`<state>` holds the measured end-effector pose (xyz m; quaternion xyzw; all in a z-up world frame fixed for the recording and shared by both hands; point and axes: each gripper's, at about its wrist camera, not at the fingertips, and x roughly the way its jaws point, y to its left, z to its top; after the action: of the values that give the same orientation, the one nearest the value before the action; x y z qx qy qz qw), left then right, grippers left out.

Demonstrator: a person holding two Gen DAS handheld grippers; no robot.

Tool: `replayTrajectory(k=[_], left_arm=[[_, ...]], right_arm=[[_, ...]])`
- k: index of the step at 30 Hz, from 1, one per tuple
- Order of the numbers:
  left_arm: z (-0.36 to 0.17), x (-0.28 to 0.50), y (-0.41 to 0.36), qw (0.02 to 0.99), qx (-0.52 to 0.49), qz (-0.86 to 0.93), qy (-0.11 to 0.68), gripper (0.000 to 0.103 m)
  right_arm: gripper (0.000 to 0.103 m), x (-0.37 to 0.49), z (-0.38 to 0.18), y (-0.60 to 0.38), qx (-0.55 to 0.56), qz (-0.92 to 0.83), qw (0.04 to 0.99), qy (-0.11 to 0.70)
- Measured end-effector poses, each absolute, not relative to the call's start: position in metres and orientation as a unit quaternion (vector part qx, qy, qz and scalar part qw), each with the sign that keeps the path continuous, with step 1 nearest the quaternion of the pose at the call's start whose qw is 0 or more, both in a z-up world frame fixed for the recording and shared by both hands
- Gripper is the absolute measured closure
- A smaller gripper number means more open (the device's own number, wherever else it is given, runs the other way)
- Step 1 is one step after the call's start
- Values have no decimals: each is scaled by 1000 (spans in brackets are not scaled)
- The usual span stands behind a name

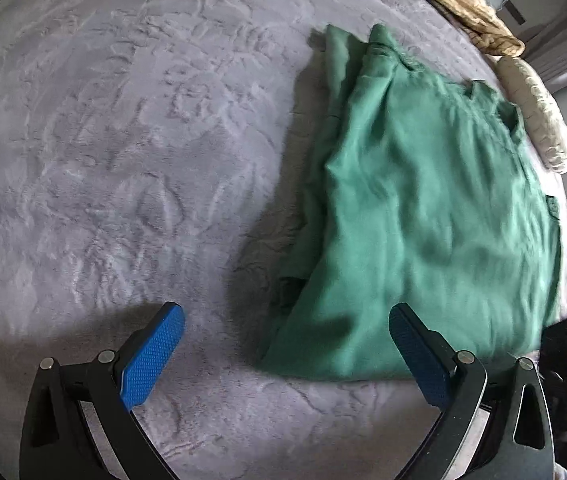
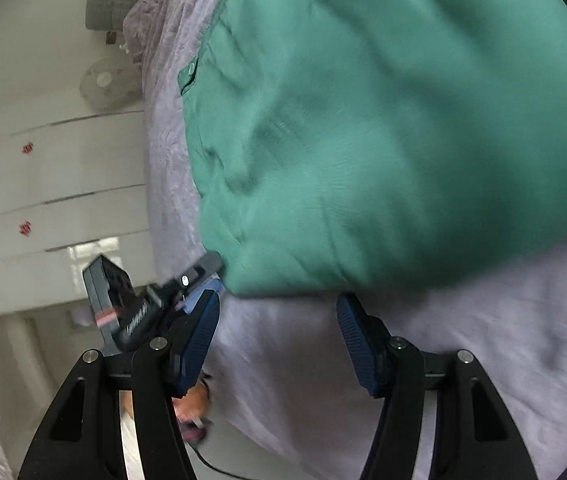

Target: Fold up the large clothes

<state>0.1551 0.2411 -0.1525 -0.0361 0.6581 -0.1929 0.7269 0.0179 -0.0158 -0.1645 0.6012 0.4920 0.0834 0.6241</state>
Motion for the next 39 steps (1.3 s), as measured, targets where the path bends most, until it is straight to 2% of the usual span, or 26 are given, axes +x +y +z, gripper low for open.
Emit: replayTrajectory(k=[6, 8, 9, 10, 18, 22, 23, 24, 25, 26, 29, 32, 35, 39], left_arm=[[-149, 163, 235, 711, -79, -226, 661, 0], [-150, 169, 232, 697, -105, -244, 667, 0], [-150, 173, 231, 686, -122, -257, 669, 0], [-150, 176, 229, 678, -136, -266, 672, 0], [-151, 213, 194, 609, -206, -353, 680, 0], [-160, 226, 156, 589, -202, -368, 691, 1], [-161, 225, 150, 593, -193, -363, 692, 3], [-162, 225, 144, 602, -178, -358, 691, 28], [-164, 223, 138, 608, -153, -352, 695, 63], [-167, 223, 134, 608, -140, -346, 701, 71], [-166, 220, 134, 621, -135, -341, 693, 78], [-151, 216, 133, 642, -129, -350, 670, 81], [-128, 212, 128, 662, -117, -366, 643, 81], [-94, 207, 109, 679, -116, -387, 613, 81]], right_arm=[[36, 43, -181, 1, 652, 87, 603, 452], [43, 47, -188, 4, 680, 85, 586, 433], [67, 47, -188, 3, 685, 86, 583, 428], [96, 49, -184, 2, 680, 86, 587, 430], [96, 65, -123, -7, 613, 146, 659, 411], [96, 68, -114, -7, 588, 151, 674, 421], [96, 68, -116, -5, 582, 151, 673, 430], [95, 67, -119, -3, 578, 150, 670, 443], [92, 65, -123, -5, 572, 148, 665, 458], [92, 58, -127, -8, 563, 147, 662, 472], [84, 46, -125, -10, 520, 152, 656, 527], [84, 24, -102, -34, 476, 140, 687, 532], [84, 7, -80, -79, 446, 62, 740, 499], [89, 14, -103, -109, 403, -11, 757, 514]])
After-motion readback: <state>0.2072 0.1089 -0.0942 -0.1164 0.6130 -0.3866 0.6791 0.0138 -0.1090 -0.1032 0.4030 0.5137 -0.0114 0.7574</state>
